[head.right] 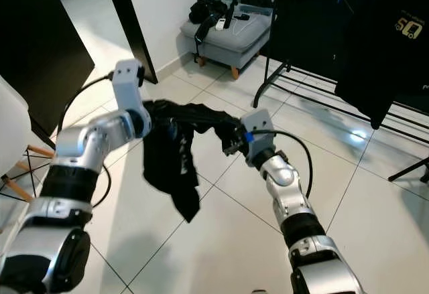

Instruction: Hang hanger

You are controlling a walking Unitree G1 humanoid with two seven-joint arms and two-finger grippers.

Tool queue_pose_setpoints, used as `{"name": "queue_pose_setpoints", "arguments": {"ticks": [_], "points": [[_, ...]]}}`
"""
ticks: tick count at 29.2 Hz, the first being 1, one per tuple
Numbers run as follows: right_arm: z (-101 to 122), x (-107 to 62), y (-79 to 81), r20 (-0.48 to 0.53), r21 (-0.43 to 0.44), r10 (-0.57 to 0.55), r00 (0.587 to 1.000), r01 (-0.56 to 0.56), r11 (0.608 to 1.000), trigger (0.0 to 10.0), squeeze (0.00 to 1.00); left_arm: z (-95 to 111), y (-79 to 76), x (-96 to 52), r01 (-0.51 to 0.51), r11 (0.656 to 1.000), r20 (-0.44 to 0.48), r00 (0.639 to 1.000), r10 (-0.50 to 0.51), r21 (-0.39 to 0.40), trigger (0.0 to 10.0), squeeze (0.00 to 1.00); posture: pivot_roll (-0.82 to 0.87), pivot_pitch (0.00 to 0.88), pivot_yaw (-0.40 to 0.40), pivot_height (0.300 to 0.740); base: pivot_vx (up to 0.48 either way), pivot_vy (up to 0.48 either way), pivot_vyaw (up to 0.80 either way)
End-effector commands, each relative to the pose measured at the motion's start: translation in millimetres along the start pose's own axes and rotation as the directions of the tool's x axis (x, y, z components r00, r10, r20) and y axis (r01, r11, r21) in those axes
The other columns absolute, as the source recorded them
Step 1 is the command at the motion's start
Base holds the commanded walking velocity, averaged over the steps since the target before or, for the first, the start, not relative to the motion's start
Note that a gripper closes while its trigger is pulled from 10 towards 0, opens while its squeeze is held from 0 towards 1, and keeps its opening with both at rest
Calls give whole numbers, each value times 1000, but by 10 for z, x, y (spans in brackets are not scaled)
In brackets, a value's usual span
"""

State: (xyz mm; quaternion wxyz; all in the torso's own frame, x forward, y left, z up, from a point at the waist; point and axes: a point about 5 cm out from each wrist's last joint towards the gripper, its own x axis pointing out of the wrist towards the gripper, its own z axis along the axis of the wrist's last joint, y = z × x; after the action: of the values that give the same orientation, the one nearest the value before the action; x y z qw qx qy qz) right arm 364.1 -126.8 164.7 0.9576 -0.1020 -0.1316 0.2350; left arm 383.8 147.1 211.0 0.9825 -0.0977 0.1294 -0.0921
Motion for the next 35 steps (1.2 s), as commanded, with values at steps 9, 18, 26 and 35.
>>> {"name": "queue_pose_setpoints", "arguments": {"ticks": [9,18,26,35], "points": [[198,21,-240,20,-45,55,998,-54,998,0,0,-39,605,-149,-311,908,157,948,277,281,10000,0,-28,131,59,740,0,0,0],[230,-31,-273,-91,-166,329,940,-340,926,0,0,62,440,-110,-110,920,218,976,28,376,10000,0,-42,126,53,740,0,0,0],[58,-270,-416,-423,-117,583,694,-680,724,0,0,-400,-20,-10,215,837,-3,969,-247,503,10000,0,-64,137,32,740,0,0,0],[99,-357,-422,-465,-188,635,617,-770,609,0,0,-683,-169,-56,370,776,-131,926,-355,510,10000,0,-68,146,29,740,0,0,0]]}}
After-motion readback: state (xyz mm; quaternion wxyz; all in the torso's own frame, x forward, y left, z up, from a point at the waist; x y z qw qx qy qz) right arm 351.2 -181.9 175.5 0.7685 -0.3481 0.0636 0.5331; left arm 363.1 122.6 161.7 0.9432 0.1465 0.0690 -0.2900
